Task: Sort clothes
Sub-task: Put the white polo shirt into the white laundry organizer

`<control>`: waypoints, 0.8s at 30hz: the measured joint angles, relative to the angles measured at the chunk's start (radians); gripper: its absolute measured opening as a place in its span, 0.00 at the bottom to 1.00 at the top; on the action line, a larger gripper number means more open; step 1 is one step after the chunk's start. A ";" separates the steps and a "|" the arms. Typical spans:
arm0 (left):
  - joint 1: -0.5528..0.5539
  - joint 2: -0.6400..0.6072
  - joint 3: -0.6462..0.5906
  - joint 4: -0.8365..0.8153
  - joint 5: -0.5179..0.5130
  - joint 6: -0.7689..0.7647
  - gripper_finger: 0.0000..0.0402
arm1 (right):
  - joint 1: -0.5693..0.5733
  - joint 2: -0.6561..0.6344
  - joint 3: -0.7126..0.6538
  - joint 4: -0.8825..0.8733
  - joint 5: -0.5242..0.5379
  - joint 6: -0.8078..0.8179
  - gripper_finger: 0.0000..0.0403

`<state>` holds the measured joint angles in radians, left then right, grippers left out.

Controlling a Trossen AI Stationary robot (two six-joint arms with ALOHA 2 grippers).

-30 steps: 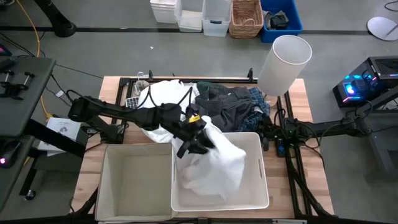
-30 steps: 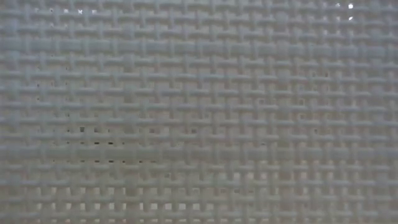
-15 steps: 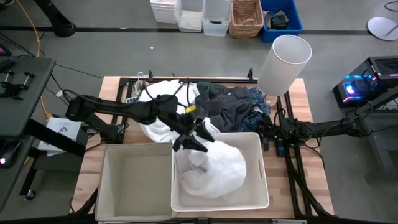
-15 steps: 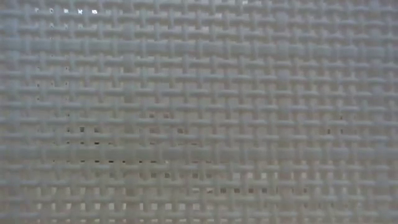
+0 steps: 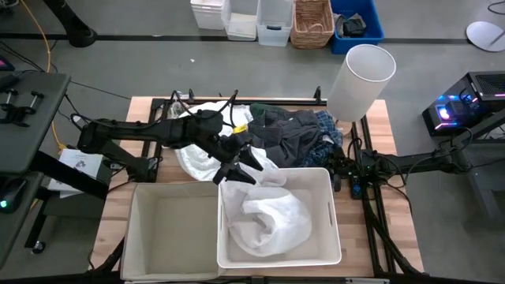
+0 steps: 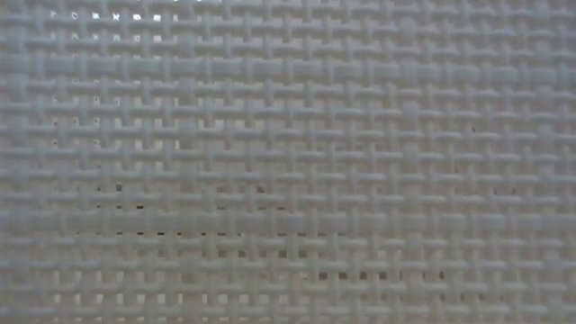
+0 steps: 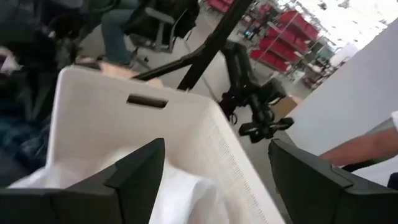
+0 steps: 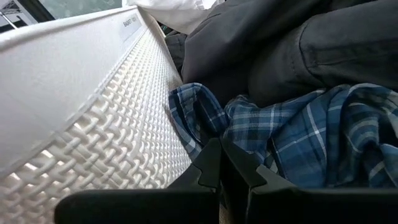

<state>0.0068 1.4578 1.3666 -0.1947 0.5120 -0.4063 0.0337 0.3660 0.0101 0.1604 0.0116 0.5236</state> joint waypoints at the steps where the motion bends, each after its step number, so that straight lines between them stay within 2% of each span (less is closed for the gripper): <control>1: 0.002 0.000 0.000 -0.022 -0.003 0.000 0.69 | 0.000 0.000 0.000 0.000 0.000 0.000 0.00; 3: 0.008 0.000 0.000 -0.081 -0.037 0.012 0.69 | 0.000 0.000 0.000 0.000 0.000 0.000 0.00; 6: 0.016 0.000 0.000 -0.200 -0.143 0.050 0.69 | 0.000 0.000 0.000 -0.001 0.000 0.000 0.00; 10: 0.048 0.000 0.000 -0.322 -0.230 0.025 0.69 | 0.000 0.000 0.000 -0.001 0.000 0.000 0.00; 24: 0.130 0.000 -0.001 -0.385 -0.243 -0.002 0.69 | 0.000 0.000 0.000 -0.002 0.000 0.000 0.00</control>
<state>0.1370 1.4578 1.3659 -0.5798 0.2687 -0.4084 0.0338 0.3658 0.0101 0.1585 0.0116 0.5236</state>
